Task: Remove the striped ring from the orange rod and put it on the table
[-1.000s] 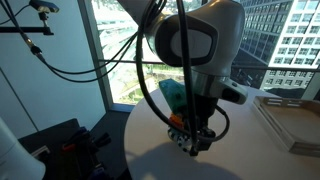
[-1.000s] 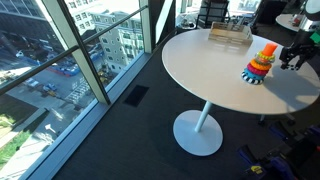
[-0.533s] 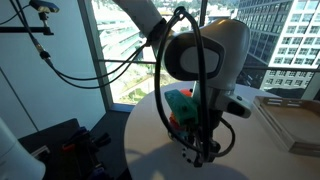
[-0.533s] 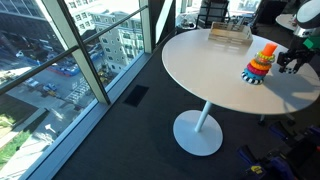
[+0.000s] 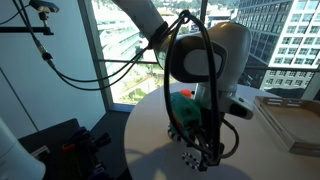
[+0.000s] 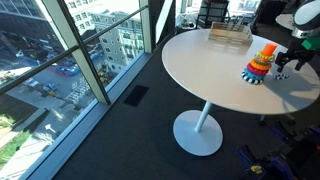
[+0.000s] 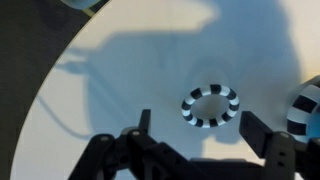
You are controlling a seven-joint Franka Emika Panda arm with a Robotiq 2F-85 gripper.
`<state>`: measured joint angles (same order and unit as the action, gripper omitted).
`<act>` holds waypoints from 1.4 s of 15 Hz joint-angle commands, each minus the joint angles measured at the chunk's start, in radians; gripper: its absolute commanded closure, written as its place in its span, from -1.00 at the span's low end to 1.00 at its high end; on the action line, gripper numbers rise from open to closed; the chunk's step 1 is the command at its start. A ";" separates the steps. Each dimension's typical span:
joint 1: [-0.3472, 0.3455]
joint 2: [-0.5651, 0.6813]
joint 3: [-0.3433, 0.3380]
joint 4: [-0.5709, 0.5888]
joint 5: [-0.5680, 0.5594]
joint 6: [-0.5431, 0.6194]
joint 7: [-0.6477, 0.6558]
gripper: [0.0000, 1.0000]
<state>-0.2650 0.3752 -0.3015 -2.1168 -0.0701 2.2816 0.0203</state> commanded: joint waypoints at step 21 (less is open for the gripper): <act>0.022 -0.276 0.076 0.059 -0.030 -0.419 -0.218 -1.00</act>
<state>-0.2467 0.1437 -0.2316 -2.0931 -0.0937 1.9395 -0.1741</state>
